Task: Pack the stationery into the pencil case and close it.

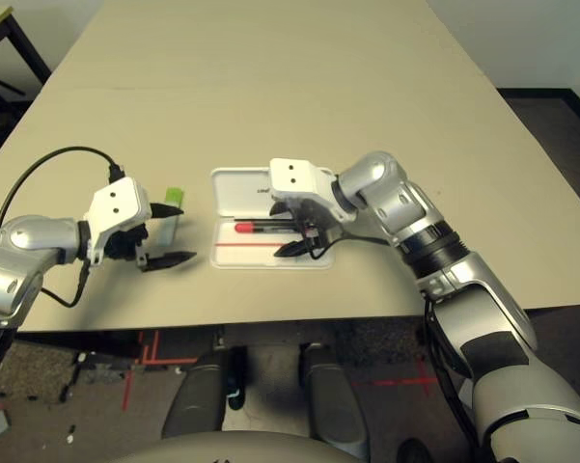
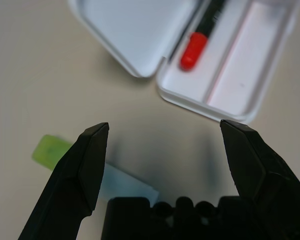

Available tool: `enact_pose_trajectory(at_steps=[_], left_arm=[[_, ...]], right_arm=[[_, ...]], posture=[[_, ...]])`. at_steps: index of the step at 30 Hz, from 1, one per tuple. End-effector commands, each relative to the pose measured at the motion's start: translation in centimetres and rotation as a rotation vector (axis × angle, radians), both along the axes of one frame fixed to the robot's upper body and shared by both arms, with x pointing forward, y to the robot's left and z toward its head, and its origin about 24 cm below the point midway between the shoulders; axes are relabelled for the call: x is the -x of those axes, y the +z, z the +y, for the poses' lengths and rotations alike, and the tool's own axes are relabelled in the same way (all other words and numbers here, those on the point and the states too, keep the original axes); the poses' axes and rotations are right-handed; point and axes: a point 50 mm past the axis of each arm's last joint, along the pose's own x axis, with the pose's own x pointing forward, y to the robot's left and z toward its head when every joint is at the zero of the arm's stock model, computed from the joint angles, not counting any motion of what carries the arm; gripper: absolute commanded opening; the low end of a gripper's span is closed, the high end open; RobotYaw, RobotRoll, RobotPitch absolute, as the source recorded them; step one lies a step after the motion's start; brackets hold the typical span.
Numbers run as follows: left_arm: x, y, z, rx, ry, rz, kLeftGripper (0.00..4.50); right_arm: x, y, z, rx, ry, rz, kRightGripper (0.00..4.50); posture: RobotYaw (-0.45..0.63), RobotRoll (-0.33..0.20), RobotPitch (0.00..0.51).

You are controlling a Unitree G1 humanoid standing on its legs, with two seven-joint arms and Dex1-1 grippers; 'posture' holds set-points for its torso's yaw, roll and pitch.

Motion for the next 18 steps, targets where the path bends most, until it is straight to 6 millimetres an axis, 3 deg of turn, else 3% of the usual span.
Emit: enact_pose_trajectory(at_steps=[1, 9, 13, 18], left_arm=[[-0.2, 1.0, -0.2, 0.052, 0.084, 0.000, 4.50], [-2.1, 2.2, 0.3, 0.153, 0.369, 0.035, 4.50], [-2.7, 1.9, 0.5, 0.086, 0.510, 0.085, 4.50], [-2.8, 1.6, 0.1, 0.123, 0.585, 0.173, 4.50]], right_arm=[[0.6, 0.9, -1.2, -0.083, 0.045, 0.009, 4.49], [1.3, 2.5, -5.9, -0.148, 0.028, 0.035, 4.49], [1.1, 2.5, -6.9, -0.144, -0.011, 0.029, 4.49], [1.2, 2.4, -7.7, -0.150, -0.040, 0.031, 4.49]], posture=[[0.16, 0.000, 0.154], [0.15, 0.000, 0.147], [0.14, 0.000, 0.145], [0.13, 0.000, 0.146]])
